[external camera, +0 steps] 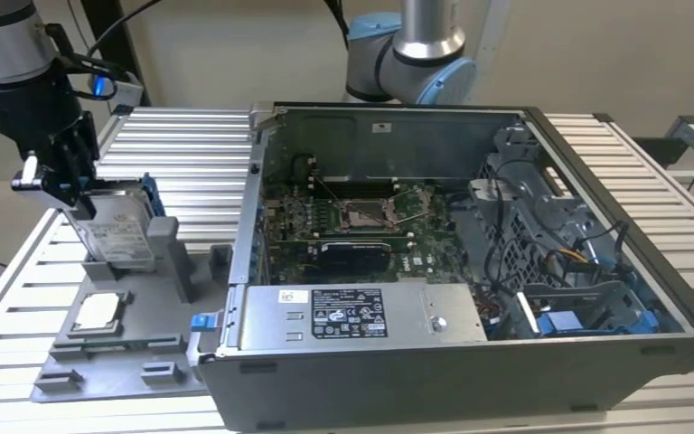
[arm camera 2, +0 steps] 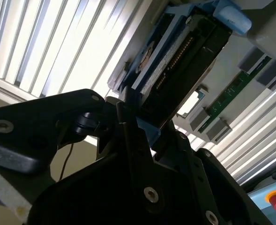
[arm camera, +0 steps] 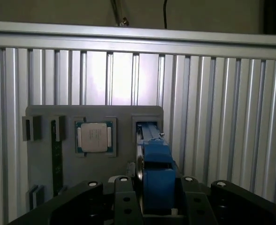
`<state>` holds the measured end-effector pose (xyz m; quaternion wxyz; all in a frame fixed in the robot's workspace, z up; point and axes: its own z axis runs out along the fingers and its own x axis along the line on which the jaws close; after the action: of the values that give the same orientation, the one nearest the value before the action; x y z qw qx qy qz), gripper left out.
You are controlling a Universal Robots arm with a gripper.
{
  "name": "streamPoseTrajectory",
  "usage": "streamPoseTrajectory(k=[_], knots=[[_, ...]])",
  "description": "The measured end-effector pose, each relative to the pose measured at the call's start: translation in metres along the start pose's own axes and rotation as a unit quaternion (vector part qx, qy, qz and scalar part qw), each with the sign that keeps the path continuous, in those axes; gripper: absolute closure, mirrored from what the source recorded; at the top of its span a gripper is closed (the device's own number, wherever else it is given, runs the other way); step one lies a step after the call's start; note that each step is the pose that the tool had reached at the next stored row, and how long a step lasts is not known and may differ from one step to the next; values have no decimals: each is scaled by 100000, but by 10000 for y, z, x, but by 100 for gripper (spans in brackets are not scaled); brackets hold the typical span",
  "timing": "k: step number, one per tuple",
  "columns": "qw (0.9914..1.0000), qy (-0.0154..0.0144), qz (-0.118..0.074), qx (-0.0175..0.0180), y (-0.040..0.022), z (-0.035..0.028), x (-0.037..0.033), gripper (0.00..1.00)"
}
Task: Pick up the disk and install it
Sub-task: 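Pick up the disk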
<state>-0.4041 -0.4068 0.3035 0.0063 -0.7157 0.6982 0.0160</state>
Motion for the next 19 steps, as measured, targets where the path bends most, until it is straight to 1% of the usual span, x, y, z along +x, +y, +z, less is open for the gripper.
streamPoseTrajectory(k=[5, 6, 12, 19], knots=[[100000, 0, 1, 1, 2, -132, -4, 100], [100000, 0, 1, 1, 2, -150, -5, 100], [100000, 2, 0, -3, 3, -211, -7, 100], [100000, 3, 0, -2, 4, -299, -9, 100]])
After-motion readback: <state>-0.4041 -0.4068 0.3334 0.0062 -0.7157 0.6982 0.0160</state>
